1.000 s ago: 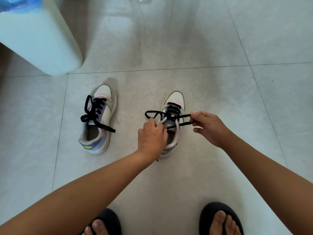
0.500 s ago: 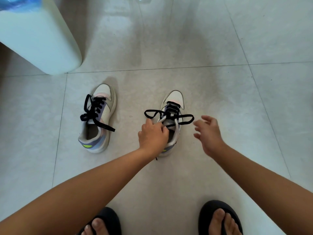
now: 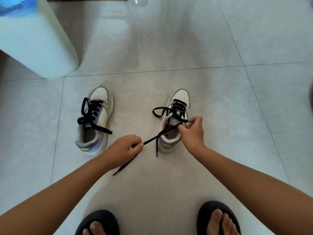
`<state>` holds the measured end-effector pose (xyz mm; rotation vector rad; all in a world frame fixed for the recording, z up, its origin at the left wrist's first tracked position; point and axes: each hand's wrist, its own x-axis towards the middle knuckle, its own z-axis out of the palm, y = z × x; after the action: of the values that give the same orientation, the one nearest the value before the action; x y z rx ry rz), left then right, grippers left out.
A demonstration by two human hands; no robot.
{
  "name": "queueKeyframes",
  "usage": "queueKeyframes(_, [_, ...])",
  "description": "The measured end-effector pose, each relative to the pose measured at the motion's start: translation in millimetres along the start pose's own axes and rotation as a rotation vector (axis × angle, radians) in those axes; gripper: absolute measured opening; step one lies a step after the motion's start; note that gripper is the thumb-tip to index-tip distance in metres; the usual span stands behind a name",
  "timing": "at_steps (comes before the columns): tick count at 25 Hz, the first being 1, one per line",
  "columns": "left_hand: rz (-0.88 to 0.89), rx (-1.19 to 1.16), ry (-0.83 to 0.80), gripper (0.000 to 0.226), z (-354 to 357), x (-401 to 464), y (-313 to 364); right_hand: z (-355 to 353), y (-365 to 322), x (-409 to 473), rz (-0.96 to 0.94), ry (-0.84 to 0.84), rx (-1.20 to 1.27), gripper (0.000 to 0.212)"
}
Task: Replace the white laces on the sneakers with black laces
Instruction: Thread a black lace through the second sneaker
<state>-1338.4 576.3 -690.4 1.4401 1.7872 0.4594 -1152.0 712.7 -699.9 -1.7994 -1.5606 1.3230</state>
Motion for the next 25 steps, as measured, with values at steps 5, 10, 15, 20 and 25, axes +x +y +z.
queueKeyframes(5, [0.045, 0.266, 0.042, 0.038, 7.7, -31.1, -28.3, 1.0, 6.7, -0.5, -0.176, -0.002, -0.035, 0.016])
queueKeyframes(10, [0.092, 0.469, 0.048, 0.029, 2.9, -30.4, -14.0, -1.0, 14.3, 2.1, -0.306, 0.030, -0.130, 0.019])
queueKeyframes(15, [0.069, 0.411, -0.053, 0.028, 22.5, -35.8, -10.8, -7.6, 18.5, 0.3, -0.365, -0.012, -0.184, 0.021])
queueKeyframes(20, [0.067, 0.531, -0.271, 0.032, 18.8, -25.1, 21.7, -18.8, 17.0, 6.9, -0.457, -0.101, -0.370, 0.029])
queueKeyframes(25, [-0.120, 0.178, 0.072, 0.032, -0.7, 32.0, 58.6, -23.9, 3.4, 17.8, -0.789, -0.043, -0.752, 0.030])
